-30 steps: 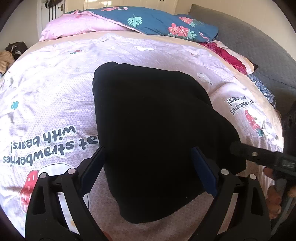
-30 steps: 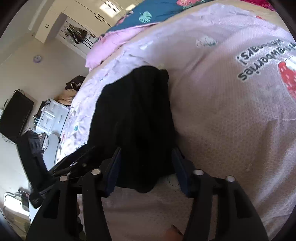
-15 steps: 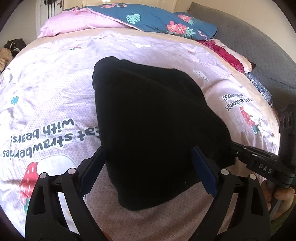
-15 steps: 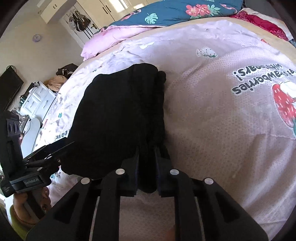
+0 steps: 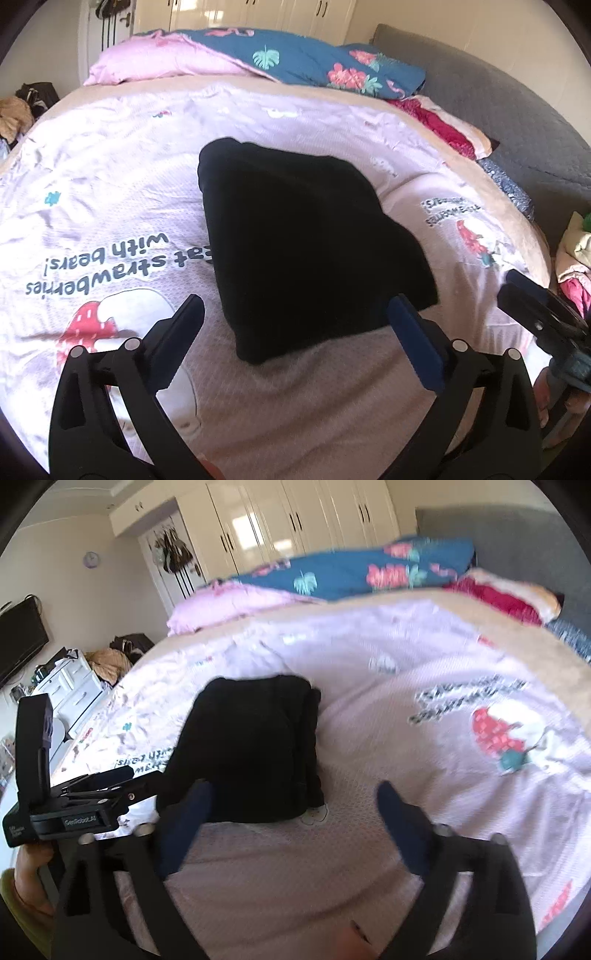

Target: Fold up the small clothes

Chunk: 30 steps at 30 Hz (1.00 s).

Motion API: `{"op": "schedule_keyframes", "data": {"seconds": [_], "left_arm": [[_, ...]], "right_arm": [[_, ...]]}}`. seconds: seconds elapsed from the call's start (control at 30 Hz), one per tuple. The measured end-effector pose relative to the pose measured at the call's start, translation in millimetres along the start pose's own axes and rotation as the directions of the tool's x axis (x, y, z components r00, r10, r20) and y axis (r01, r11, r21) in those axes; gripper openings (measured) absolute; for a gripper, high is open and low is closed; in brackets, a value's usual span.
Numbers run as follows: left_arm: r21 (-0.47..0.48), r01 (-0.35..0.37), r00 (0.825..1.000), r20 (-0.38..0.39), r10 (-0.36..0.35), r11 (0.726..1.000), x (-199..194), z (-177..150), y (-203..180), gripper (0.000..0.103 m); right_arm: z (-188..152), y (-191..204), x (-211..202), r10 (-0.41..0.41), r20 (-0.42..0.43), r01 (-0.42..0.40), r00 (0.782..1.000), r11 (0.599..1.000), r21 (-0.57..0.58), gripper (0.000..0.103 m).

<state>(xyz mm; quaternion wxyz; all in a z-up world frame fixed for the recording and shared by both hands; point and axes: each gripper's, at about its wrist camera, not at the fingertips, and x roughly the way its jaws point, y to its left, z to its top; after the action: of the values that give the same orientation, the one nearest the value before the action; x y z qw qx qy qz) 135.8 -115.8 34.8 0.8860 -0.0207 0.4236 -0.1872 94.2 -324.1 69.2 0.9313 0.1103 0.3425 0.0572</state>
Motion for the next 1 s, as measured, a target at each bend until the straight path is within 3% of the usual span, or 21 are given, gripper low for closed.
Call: {"op": "schedule_keyframes", "data": {"seconds": [0.37, 0.83, 1.0], "left_arm": [[0.013, -0.002, 0.996, 0.086, 0.001, 1.000, -58, -27, -1, 0.094], [0.030, -0.048, 0.988, 0.151, 0.043, 0.998, -91, -76, 13, 0.094], [0.009, -0.039, 0.988, 0.152, 0.037, 0.999, -89, -97, 25, 0.094]], "right_arm": [[-18, 29, -59, -0.024, 0.125, 0.035, 0.992, 0.996, -0.084, 0.099], [-59, 58, -80, -0.093, 0.198, 0.125, 0.976, 0.980, -0.156, 0.099], [-80, 58, -73, -0.139, 0.181, 0.167, 0.974, 0.975, -0.145, 0.099]]}}
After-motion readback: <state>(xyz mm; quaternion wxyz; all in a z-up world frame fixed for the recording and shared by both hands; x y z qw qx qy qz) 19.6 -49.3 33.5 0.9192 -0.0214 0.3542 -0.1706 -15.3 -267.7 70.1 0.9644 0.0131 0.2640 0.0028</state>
